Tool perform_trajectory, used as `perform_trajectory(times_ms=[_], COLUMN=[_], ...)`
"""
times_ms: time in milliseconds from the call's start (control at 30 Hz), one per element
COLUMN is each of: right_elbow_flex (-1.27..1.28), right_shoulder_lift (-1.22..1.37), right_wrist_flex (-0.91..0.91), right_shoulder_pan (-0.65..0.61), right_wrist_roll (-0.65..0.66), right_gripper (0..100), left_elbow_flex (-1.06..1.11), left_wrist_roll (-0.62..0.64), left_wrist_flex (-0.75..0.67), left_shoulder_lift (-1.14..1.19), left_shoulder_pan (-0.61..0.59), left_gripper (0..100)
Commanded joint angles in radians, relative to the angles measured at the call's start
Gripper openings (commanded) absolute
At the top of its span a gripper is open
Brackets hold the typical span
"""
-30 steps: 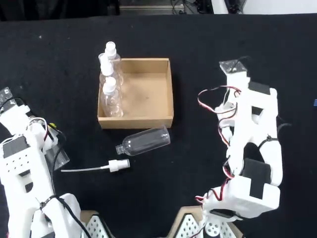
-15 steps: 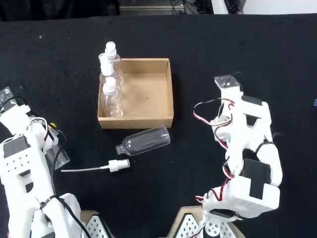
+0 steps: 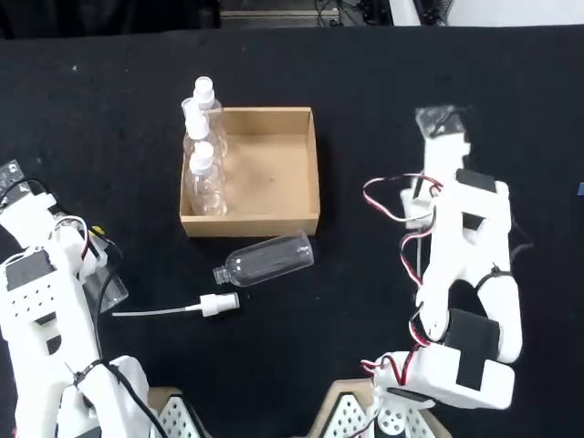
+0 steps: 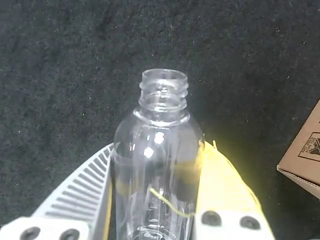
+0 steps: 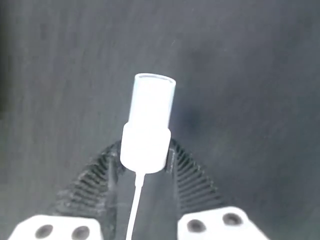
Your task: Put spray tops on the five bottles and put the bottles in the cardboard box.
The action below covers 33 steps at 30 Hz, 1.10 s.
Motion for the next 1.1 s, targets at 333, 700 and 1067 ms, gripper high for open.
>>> perform_trajectory(times_ms=[333,700,1067], right_elbow_flex=[-0.269,-0.401,-0.403], right_shoulder_lift=[0.245,0.381,0.278], right_wrist_flex=[0.161,0.233,0.218], right_shoulder_pan=[0.025,-0.035,-0.040], right_wrist_roll=[-0.037,-0.104,-0.147], right_gripper=[24.6,20.4,1.1], left_elbow_flex=[-0.007,-0.007,-0.007], left_wrist_roll=[0.005,0.005,0.005], left_wrist_flex=[-0.018,-0.018,-0.018], left_shoulder_lift=[-0.006,-0.006,-0.012], left_shoulder_pan=[0.007,0.007,0.010], left_gripper=[3,3,3])
